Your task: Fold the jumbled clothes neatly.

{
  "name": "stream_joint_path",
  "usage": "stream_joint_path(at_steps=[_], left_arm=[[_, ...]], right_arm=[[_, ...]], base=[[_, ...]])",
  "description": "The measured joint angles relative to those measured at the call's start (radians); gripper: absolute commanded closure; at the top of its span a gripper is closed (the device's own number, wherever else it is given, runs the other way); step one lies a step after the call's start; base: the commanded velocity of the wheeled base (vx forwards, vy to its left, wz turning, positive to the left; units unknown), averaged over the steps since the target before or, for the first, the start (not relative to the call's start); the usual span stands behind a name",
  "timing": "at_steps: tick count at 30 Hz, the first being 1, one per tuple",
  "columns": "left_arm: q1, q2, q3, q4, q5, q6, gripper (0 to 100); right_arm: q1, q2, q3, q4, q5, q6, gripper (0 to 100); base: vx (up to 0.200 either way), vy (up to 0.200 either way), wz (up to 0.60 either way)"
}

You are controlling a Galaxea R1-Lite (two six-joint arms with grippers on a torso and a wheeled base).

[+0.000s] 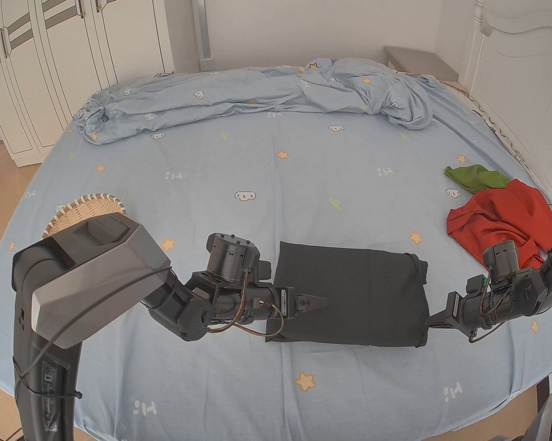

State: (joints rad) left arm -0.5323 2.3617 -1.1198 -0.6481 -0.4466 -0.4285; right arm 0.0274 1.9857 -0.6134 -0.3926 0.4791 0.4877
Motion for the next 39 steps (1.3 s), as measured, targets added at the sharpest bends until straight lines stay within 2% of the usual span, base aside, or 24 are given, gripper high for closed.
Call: stream_joint_path(at_steps=[9,15,24,33,39], left_arm=[[0.000,-0.005,0.001,0.000,0.000,0.000,0],[0.007,-0.029,0.004,-0.005,-0.001,0.000,0],[0.040,-0.066,-0.037,-0.018,-0.005,-0.005,0],[0.052,-0.008,-0.173,-0.050,-0.003,-0.016,0],[0.042,0.088,-0.355,-0.062,-0.001,-0.107,0]], right_arm=[[0.010,-0.020,0.004,0.001,0.001,0.003,0],[-0.026,-0.055,0.001,-0.001,0.014,0.003,0],[-0.042,-0.038,-0.145,-0.004,0.025,0.014,0],[0.005,0.061,-0.329,0.013,0.004,0.060,0],[0.033,0.121,-0.407,0.040,-0.029,0.065,0]], base=[[0.000,0.000,0.00],[0.000,0.000,0.00],[0.000,0.000,0.00],[0.000,0.000,0.00],[0.000,0.000,0.00]])
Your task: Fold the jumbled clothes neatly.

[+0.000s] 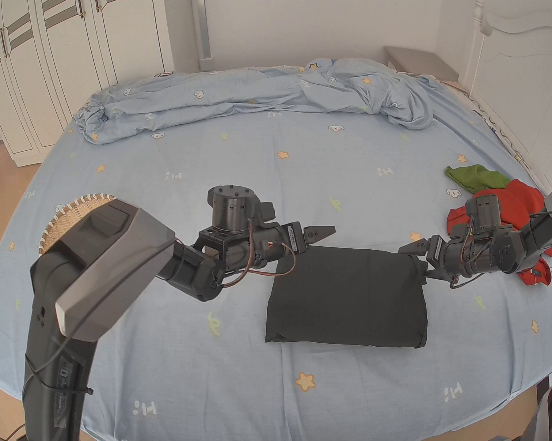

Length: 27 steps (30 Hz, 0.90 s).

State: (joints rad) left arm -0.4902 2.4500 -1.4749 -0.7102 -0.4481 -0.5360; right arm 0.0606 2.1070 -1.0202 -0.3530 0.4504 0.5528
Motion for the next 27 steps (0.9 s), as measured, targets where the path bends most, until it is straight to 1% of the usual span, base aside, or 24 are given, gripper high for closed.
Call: stream_joint_path(at_steps=[3,6,10,20,21,27], left_arm=[[-0.007,0.051,-0.077,0.002,0.001,-0.027,0],[-0.014,0.094,-0.120,0.009,0.003,-0.034,0],[-0.021,0.127,-0.135,0.023,0.003,-0.036,0],[-0.016,0.177,-0.148,0.054,0.003,-0.030,0],[-0.015,0.180,-0.148,0.054,0.003,-0.030,0],[-0.015,0.189,-0.151,0.054,0.003,-0.030,0]], right_arm=[[0.004,0.016,-0.028,0.016,-0.006,0.000,0],[0.007,0.027,-0.059,0.056,-0.008,-0.001,0],[0.005,0.040,-0.091,0.080,-0.010,-0.004,0],[0.009,0.064,-0.127,0.086,-0.013,-0.004,0],[0.009,0.064,-0.129,0.088,-0.013,-0.004,100],[0.009,0.061,-0.133,0.112,-0.013,-0.006,100]], base=[[0.000,0.000,0.00],[0.000,0.000,0.00],[0.000,0.000,0.00],[0.000,0.000,0.00],[0.000,0.000,0.00],[0.000,0.000,0.00]])
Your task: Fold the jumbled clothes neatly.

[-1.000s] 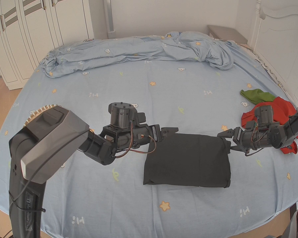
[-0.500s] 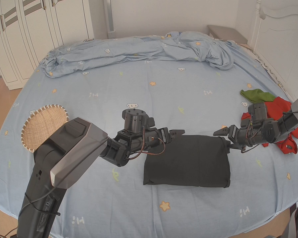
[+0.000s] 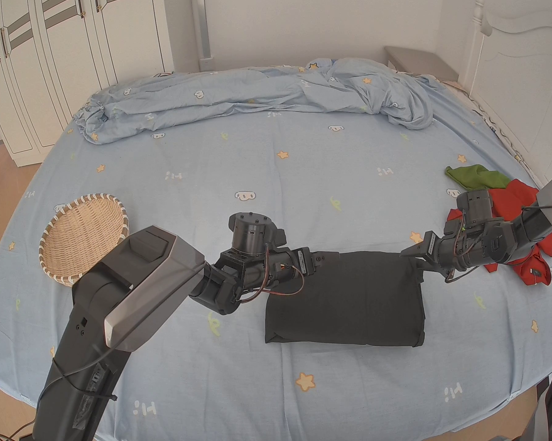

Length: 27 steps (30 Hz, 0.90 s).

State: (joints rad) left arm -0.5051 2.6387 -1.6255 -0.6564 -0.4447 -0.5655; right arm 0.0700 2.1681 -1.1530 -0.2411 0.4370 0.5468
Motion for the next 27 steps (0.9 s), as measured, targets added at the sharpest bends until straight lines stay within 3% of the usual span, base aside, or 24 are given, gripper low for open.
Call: stream_joint_path(at_steps=[12,27], left_arm=[[-0.004,0.006,0.000,0.000,0.000,0.000,0],[-0.006,0.006,0.002,0.000,0.000,0.000,0]], right_arm=[[-0.008,-0.006,0.008,0.013,0.000,-0.001,100],[-0.079,-0.005,0.019,0.013,0.000,-0.026,100]], base=[[0.000,0.000,0.00],[0.000,0.000,0.00]])
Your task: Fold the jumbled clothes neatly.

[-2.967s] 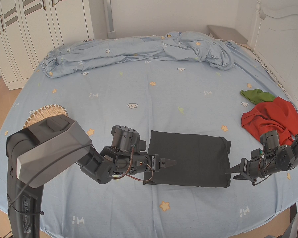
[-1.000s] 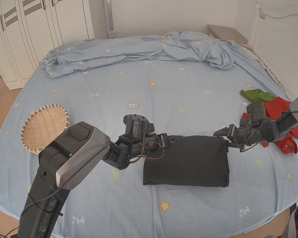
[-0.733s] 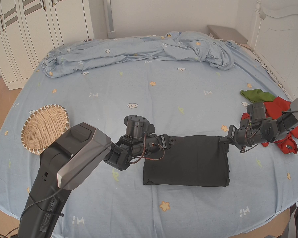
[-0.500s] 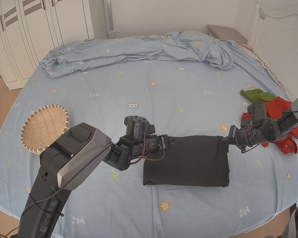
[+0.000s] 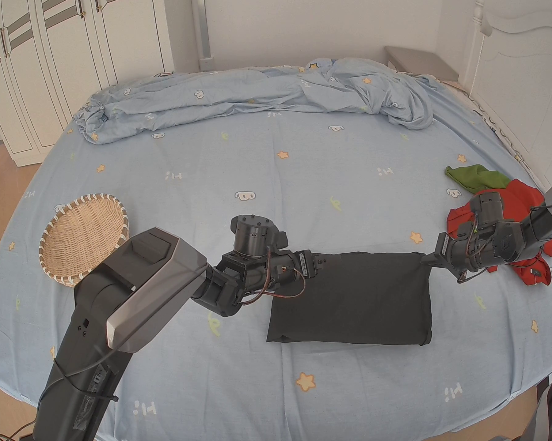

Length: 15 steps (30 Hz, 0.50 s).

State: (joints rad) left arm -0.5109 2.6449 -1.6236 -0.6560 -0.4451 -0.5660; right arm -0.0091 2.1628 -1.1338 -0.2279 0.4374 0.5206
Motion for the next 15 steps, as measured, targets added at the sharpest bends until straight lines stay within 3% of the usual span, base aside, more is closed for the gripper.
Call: stream_joint_path(at_steps=[10,11,15], left_arm=[[0.000,-0.004,0.001,0.001,0.000,0.000,0],[0.001,-0.005,0.002,0.001,0.000,0.000,0],[0.001,-0.007,0.006,0.001,0.000,0.000,0]], right_arm=[[0.008,0.003,0.000,0.000,-0.001,0.007,100],[0.009,0.003,-0.001,0.000,-0.001,0.007,0],[0.014,0.003,-0.002,0.000,-0.001,0.008,0]], base=[[0.000,0.000,0.00],[0.000,0.000,0.00],[0.000,0.000,0.00]])
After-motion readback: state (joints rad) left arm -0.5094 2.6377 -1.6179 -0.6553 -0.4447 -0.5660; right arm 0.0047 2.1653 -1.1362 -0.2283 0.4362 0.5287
